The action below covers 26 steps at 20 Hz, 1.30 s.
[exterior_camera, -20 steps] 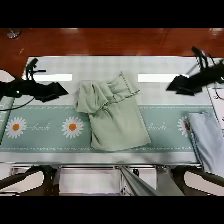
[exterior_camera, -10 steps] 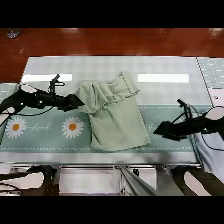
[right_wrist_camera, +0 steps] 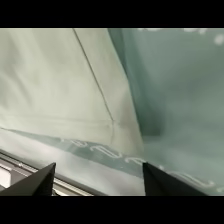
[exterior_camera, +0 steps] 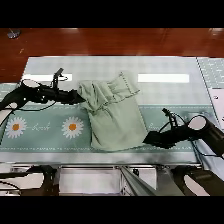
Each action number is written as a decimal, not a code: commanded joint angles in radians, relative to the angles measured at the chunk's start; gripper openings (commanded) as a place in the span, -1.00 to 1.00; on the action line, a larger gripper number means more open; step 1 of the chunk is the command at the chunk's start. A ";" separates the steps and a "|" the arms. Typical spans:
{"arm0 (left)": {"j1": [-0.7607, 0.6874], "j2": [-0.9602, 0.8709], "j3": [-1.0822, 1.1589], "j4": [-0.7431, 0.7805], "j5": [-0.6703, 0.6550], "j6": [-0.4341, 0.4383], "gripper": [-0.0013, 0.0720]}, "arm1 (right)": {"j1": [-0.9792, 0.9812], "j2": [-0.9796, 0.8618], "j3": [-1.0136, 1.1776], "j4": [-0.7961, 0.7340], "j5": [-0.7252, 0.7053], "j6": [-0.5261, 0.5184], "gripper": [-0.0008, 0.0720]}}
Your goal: Fold the shirts.
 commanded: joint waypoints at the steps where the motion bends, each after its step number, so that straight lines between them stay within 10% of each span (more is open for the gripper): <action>1: -0.001 -0.001 0.009 -0.002 -0.006 0.003 -0.90 | 0.034 -0.050 -0.001 0.056 -0.077 0.014 0.72; 8: -0.004 -0.001 0.009 -0.002 -0.006 0.003 -0.90 | 0.034 -0.247 0.080 0.246 -0.148 -0.109 0.68; 11: -0.002 0.000 0.013 -0.002 -0.008 0.002 -0.90 | 0.034 -0.299 0.128 0.268 -0.141 -0.170 -0.82; 12: 0.003 0.002 0.022 -0.002 -0.016 0.002 -0.90 | 0.033 -0.299 0.148 0.264 -0.134 -0.196 -0.91; 26: 0.192 0.497 -0.031 -0.001 -0.262 -0.058 -0.90 | -0.368 -0.307 0.909 -0.154 0.064 -0.133 -0.91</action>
